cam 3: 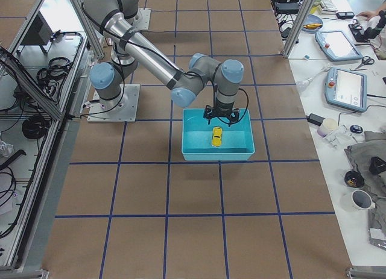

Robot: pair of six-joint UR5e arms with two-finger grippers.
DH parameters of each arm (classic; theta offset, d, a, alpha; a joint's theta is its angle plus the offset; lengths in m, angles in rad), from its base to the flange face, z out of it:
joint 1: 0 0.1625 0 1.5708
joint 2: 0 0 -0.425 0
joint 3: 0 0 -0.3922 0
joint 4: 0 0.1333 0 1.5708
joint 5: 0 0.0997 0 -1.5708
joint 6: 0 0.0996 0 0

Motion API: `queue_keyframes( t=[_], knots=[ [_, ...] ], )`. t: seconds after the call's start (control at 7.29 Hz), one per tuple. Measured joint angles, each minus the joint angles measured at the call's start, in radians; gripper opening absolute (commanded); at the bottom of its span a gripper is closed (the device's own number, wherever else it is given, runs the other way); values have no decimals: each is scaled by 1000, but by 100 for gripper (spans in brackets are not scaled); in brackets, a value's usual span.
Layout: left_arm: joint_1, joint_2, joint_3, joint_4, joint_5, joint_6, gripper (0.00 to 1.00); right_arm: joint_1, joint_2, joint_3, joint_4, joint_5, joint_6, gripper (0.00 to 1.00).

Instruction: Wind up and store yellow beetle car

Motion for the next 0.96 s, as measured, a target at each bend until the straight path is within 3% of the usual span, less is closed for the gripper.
queue_keyframes(
  t=[0.41, 0.96],
  knots=[
    [0, 1, 0, 0, -1, 0, 100, 28, -161, -20, 200, 95, 546, 100],
    [-3, 1, -2, 0, -1, 1, 100, 237, -256, -22, 230, 110, 1451, 100]
  ],
)
